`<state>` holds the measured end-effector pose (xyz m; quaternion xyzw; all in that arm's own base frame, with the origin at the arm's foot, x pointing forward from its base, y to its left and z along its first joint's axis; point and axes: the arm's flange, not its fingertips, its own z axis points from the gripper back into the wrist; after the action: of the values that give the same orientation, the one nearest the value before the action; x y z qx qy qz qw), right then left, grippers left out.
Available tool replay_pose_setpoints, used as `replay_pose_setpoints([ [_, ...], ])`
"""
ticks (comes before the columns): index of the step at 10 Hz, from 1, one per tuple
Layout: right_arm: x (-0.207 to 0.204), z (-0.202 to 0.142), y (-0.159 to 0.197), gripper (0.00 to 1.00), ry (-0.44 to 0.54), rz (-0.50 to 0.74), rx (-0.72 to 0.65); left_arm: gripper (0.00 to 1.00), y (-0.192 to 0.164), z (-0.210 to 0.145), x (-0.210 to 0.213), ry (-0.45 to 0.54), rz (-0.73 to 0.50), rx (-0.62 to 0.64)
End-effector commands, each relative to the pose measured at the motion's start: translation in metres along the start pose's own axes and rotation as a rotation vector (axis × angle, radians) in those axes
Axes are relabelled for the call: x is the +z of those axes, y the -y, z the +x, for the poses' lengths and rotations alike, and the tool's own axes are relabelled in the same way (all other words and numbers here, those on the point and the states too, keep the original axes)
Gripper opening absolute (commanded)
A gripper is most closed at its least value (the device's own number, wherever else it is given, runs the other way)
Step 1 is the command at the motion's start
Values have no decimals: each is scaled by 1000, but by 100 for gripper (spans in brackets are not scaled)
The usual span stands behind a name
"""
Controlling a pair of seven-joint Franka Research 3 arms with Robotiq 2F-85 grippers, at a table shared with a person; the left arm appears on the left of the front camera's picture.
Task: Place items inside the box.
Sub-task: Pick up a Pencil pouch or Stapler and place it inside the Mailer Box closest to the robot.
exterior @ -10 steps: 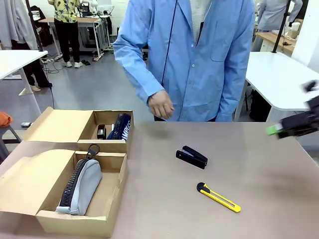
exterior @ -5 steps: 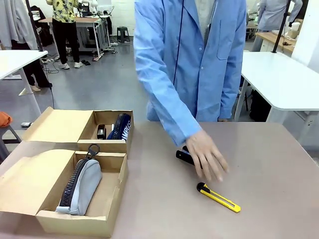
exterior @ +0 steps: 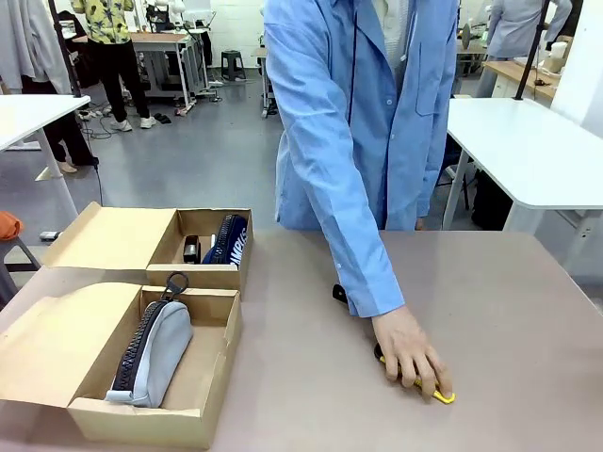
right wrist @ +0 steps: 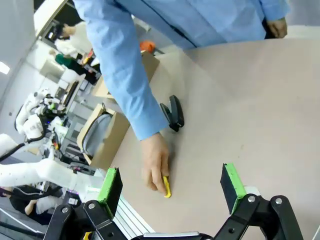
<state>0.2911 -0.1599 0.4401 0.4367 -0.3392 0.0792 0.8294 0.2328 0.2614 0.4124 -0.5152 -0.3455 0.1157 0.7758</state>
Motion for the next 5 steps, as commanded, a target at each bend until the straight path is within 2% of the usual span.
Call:
replay_pose_setpoints([
  [1, 5, 2, 2, 100, 23, -4, -10, 100, 1, 0, 0, 14, -16, -16],
  [2, 0, 0, 0, 100, 0, 0, 0, 100, 1, 0, 0, 14, -16, -16],
  [3, -16, 6, -7, 100, -71, -10, 20, 100, 1, 0, 0, 14, -16, -16],
  [5, -63, 26, -32, 100, -184, -143, 58, 100, 1, 0, 0, 14, -16, -16],
])
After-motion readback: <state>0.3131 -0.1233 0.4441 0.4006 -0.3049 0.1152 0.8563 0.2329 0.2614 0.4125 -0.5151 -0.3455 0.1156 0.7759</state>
